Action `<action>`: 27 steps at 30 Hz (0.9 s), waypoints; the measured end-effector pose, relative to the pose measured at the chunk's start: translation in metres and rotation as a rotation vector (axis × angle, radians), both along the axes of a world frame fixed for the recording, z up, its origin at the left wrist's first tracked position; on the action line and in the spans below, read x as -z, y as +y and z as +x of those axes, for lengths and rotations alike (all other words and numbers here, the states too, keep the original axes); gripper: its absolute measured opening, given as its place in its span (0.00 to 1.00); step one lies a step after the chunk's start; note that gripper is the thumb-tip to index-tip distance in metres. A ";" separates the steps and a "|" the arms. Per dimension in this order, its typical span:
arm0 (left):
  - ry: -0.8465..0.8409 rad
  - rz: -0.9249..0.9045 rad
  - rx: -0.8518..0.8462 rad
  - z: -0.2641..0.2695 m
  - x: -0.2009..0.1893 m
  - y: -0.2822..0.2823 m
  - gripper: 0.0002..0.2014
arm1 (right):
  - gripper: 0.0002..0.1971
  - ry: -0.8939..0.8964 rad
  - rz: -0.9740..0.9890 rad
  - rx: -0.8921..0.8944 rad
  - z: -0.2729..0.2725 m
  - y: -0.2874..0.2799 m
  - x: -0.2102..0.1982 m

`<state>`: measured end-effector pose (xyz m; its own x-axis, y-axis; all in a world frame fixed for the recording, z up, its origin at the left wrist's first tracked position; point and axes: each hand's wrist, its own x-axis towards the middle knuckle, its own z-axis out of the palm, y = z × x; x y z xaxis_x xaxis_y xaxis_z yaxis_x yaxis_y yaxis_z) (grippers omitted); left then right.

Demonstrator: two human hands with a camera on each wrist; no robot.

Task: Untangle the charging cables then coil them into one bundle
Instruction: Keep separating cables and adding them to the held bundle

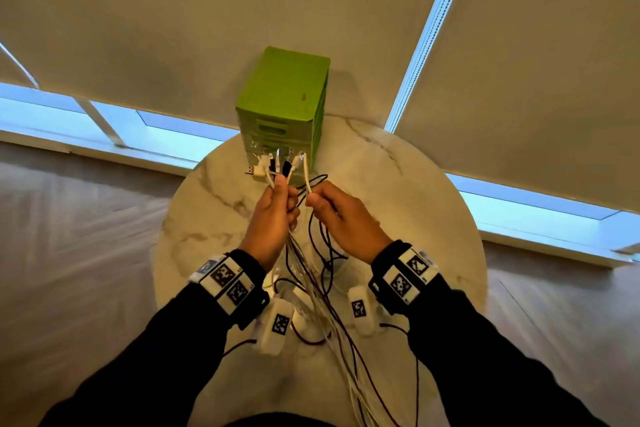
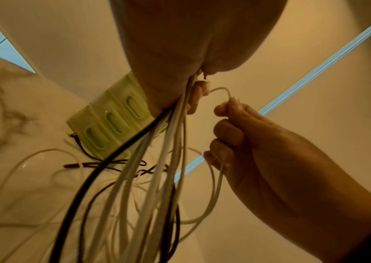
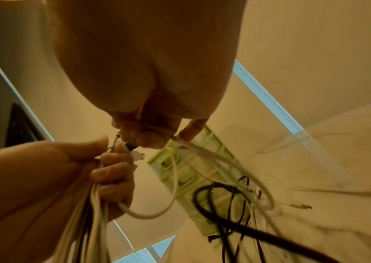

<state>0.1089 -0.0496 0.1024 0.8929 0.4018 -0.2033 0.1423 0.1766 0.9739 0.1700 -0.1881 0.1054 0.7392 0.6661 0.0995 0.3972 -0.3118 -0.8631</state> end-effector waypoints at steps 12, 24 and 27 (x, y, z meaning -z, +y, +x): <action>-0.037 0.136 0.121 -0.011 -0.021 -0.015 0.21 | 0.11 0.053 -0.093 -0.120 -0.024 -0.014 -0.004; -0.217 -0.057 -0.037 -0.009 -0.040 0.024 0.19 | 0.28 0.208 -0.422 -0.084 -0.019 -0.062 0.063; -0.258 -0.163 -0.103 -0.008 -0.054 0.039 0.20 | 0.22 0.087 -0.519 -0.067 -0.007 -0.075 0.077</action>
<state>0.1011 -0.0107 0.1563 0.8795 0.4737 -0.0448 -0.1322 0.3338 0.9333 0.1627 -0.2630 0.0283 0.6841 0.6577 -0.3153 0.3651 -0.6830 -0.6326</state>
